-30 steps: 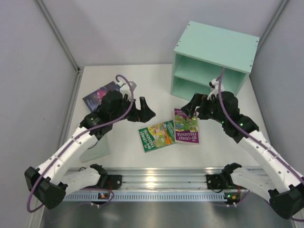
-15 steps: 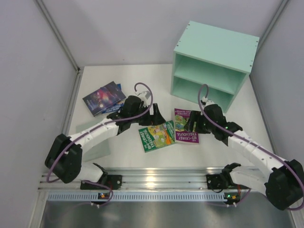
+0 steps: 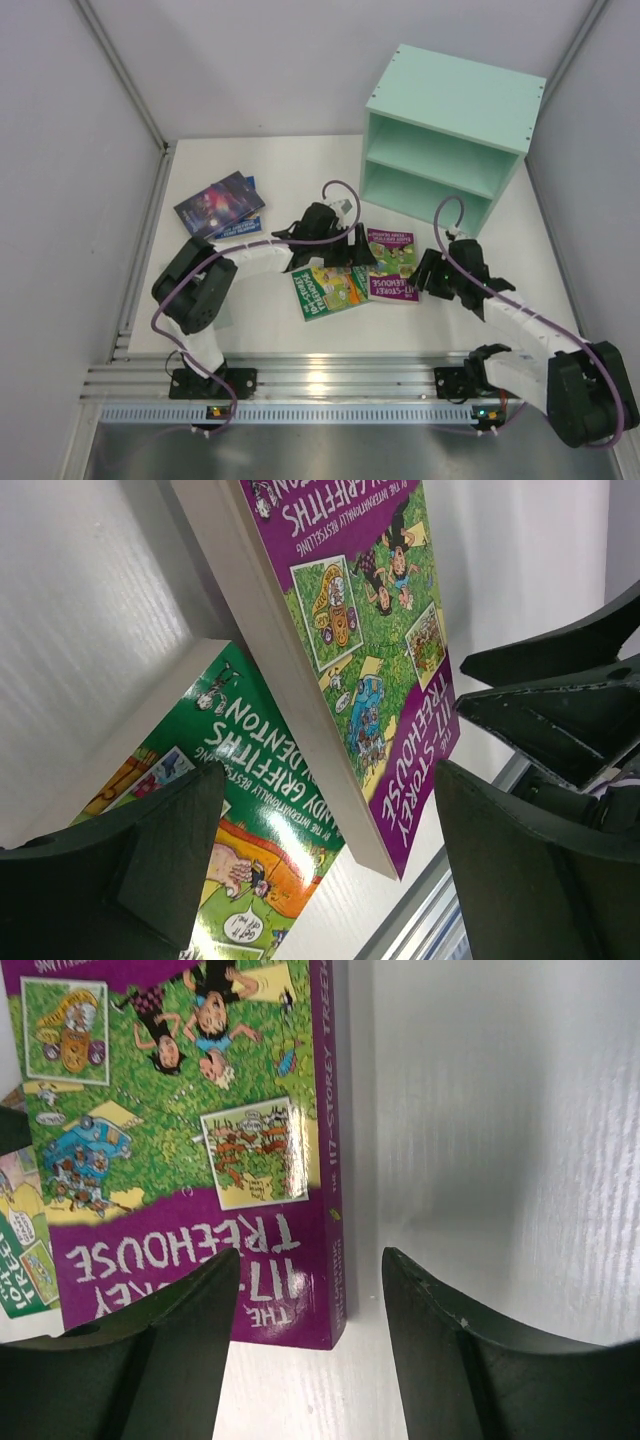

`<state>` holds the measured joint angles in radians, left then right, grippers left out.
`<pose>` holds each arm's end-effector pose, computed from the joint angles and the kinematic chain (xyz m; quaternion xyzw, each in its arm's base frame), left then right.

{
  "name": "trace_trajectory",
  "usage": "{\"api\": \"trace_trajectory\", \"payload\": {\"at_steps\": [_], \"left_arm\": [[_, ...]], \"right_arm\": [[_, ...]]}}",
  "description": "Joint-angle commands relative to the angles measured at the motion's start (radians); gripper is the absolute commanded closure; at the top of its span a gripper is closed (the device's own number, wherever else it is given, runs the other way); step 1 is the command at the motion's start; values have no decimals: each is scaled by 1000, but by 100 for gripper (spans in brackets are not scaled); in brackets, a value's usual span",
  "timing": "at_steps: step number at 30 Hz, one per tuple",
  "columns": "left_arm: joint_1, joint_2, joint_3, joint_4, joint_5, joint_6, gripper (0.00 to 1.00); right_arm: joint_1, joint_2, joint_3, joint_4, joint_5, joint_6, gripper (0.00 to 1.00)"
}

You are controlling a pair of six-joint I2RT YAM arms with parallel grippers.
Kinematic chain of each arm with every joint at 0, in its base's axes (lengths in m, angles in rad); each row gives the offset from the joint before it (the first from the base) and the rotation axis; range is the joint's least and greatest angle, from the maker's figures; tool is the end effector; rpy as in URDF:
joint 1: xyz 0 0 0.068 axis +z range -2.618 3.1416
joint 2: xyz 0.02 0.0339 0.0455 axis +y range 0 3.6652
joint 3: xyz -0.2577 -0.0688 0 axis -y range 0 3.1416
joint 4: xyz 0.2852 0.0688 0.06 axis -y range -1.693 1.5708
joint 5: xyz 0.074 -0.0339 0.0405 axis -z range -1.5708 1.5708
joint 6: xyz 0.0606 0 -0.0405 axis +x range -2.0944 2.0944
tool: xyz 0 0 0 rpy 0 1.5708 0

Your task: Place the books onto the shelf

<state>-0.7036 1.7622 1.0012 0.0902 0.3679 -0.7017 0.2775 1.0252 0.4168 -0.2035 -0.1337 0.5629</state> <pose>0.3055 -0.2878 0.1321 0.0804 0.8852 -0.4020 0.2199 0.2352 0.0754 0.1227 0.1073 0.9209 0.2074 0.3121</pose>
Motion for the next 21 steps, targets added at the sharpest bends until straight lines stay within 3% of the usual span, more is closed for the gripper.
{"api": "trace_trajectory", "payload": {"at_steps": [1, 7, 14, 21], "left_arm": [[-17, 29, 37, 92, 29, -28, 11], [-54, 77, 37, 86, 39, -64, 12], [-92, 109, 22, 112, 46, -97, 14], [-94, 97, 14, 137, 66, -111, 28]], "right_arm": [[-12, 13, -41, 124, -72, 22, 41], [-12, 27, -115, 228, -144, 48, 43], [-12, -48, -174, 300, -233, 77, 51], [-12, -140, -177, 294, -288, 104, 53]]}}
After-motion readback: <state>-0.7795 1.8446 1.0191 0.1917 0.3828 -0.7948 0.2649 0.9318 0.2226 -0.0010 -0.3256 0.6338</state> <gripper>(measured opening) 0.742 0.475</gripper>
